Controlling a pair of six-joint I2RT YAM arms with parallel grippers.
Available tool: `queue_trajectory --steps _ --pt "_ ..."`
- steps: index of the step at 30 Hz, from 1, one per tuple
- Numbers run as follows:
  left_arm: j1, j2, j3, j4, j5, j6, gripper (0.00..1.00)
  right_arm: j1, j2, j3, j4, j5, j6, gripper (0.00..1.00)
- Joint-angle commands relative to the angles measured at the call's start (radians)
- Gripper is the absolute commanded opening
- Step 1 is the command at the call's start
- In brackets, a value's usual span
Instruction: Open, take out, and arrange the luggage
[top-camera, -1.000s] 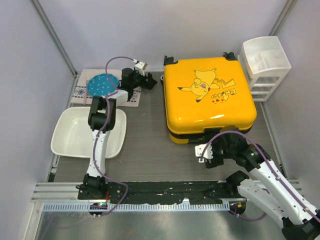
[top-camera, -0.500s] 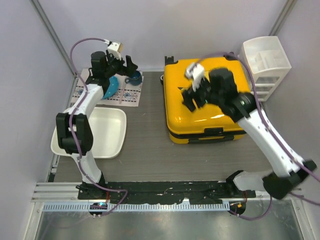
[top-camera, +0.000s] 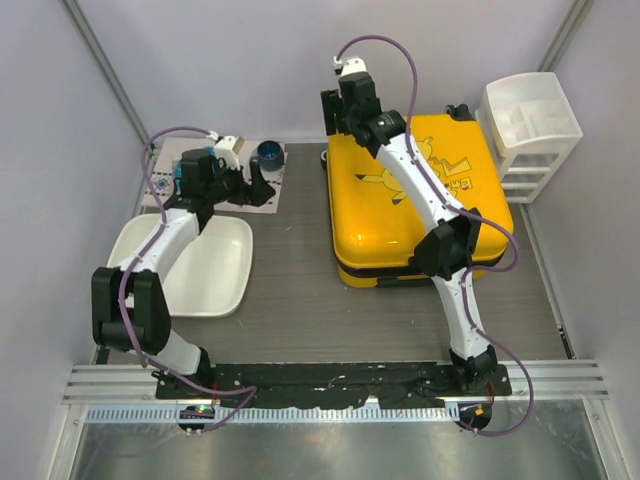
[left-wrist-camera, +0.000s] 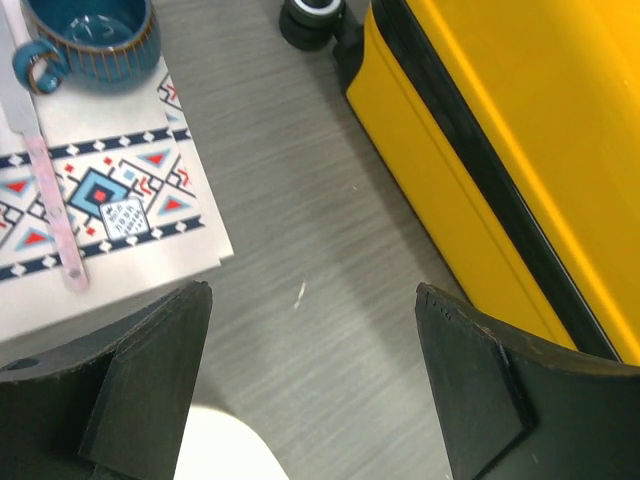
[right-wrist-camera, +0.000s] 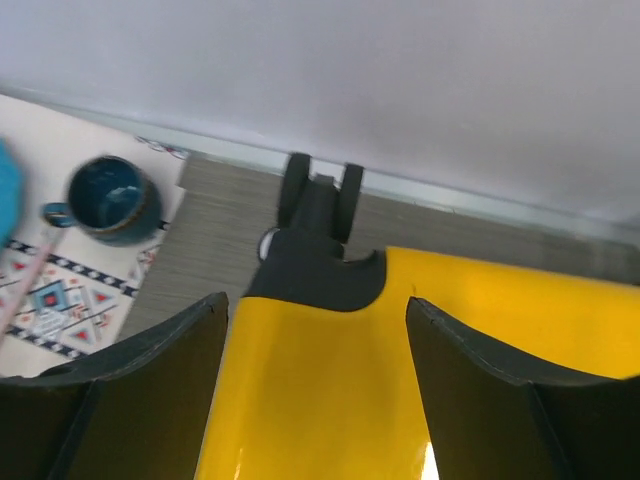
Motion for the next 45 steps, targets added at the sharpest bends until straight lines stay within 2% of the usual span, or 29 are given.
queue_trajectory --steps 1,4,8,13,18,22,29,33,34,37,38,40,41,44,45 --pt "0.001 -0.132 -0.08 0.026 0.001 -0.03 0.87 -0.016 -0.004 -0.084 0.181 0.141 0.044 0.77" --pt "-0.001 -0.199 -0.148 0.052 0.0 -0.01 0.88 -0.02 0.048 -0.048 0.208 0.139 0.026 0.76" --pt "-0.007 -0.209 -0.165 0.094 0.065 -0.009 0.88 -0.033 0.019 -0.087 0.125 0.061 0.049 0.76" --pt "-0.037 -0.066 -0.091 0.123 0.251 0.048 0.85 -0.091 -0.049 -0.309 -0.007 -0.115 0.188 0.7" --pt "-0.111 0.018 -0.031 0.137 0.273 0.118 0.83 -0.096 -0.175 -0.544 -0.072 -0.262 0.238 0.65" --pt "-0.221 0.031 -0.05 0.152 0.25 0.14 0.81 -0.108 -0.317 -0.786 -0.087 -0.361 0.259 0.64" --pt "-0.465 0.084 -0.159 0.224 0.193 0.296 0.78 -0.116 -0.587 -1.017 -0.093 -0.448 0.192 0.64" --pt "-0.588 0.124 -0.16 0.261 0.167 0.306 0.77 -0.166 -0.734 -1.025 -0.086 -0.496 0.163 0.74" --pt "-0.637 0.123 -0.16 0.261 0.161 0.31 0.76 -0.221 -0.76 -0.993 -0.086 -0.502 0.149 0.76" --pt "-0.726 0.118 -0.151 0.215 0.156 0.352 0.76 -0.332 -0.813 -0.927 -0.102 -0.441 0.097 0.76" --pt "-0.739 0.109 -0.149 0.176 0.176 0.361 0.76 -0.359 -0.819 -0.913 -0.115 -0.4 0.034 0.76" --pt "-0.734 0.057 -0.139 0.12 0.211 0.341 0.76 -0.431 -0.823 -0.888 -0.125 -0.387 0.006 0.76" --pt "-0.719 0.028 -0.134 0.035 0.275 0.344 0.76 -0.45 -0.826 -0.887 -0.138 -0.39 0.005 0.76" --pt "-0.567 -0.113 -0.142 0.0 0.34 0.246 0.75 -0.468 -0.86 -0.913 -0.147 -0.408 -0.002 0.74" --pt "-0.473 -0.147 -0.117 -0.004 0.331 0.146 0.75 -0.467 -0.898 -0.945 -0.142 -0.428 0.015 0.74"
